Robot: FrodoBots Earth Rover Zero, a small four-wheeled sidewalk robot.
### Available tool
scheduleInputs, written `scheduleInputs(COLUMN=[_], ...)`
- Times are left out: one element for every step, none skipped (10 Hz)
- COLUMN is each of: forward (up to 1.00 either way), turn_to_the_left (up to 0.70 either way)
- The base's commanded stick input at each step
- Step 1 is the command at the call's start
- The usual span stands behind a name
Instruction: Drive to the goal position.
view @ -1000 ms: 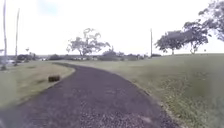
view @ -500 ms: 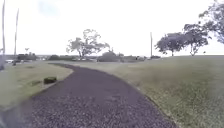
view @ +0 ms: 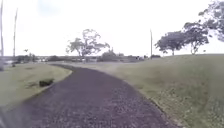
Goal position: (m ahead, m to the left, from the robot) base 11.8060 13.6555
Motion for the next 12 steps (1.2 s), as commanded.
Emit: scheduleInputs(forward=[0.5,0.5,0.5,0.5,0.5,0.5,0.5,0.5,0.5,0.5,0.5,0.5], turn_to_the_left=[0.0,0.0,0.0,0.0,0.0,0.0,0.0,0.0,0.0,0.0,0.0,0.0])
